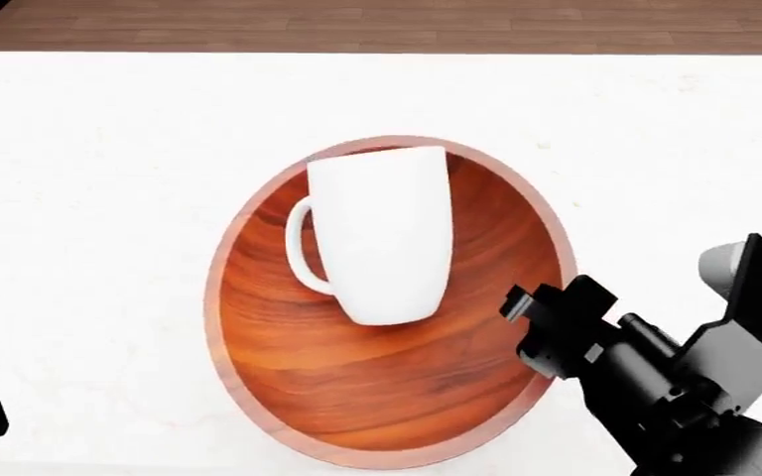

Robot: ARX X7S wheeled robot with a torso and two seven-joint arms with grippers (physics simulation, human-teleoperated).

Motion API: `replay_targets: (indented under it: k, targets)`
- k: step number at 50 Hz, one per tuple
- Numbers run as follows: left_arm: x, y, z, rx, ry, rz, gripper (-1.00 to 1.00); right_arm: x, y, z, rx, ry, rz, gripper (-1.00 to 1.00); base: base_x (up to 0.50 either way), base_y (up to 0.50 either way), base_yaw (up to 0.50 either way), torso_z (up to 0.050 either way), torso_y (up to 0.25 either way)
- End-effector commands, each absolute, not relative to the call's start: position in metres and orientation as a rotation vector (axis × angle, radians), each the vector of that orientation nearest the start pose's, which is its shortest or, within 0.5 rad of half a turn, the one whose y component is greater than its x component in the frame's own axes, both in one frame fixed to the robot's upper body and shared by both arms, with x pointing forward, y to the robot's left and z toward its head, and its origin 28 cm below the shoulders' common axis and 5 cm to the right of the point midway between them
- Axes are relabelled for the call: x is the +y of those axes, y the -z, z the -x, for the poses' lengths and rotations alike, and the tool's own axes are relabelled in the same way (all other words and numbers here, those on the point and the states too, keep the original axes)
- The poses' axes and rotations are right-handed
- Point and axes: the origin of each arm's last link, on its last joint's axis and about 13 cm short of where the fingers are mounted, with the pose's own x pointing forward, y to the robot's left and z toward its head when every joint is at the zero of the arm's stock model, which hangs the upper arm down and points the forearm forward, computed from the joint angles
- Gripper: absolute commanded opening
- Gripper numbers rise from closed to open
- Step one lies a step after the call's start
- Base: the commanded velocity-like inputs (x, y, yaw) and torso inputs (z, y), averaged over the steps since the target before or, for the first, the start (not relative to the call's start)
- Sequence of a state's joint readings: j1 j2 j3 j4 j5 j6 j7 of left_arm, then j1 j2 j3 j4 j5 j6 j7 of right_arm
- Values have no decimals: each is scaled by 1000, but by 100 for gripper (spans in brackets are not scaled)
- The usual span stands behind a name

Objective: Place the cup inside the bowl on the dining table and move the bowl to any counter.

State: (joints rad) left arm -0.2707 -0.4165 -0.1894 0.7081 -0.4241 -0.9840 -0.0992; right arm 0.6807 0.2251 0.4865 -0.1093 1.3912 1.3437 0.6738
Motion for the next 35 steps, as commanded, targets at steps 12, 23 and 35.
replay_targets:
  k: [12,23,35]
  targets:
    - [285,-171,-204,-38,-24,-119,100,-165,-207,-259,309,-176,-716,-100,-36,-97,0,0,0]
    - [282,-171,-206,-39,-21,-119,100,-165,-202,-259,301,-167,-733,-100,0,-500,0,0,1]
    - [281,-170,-206,-39,-24,-117,100,-166,-201,-259,294,-157,-749,-100,0,-500,0,0,1]
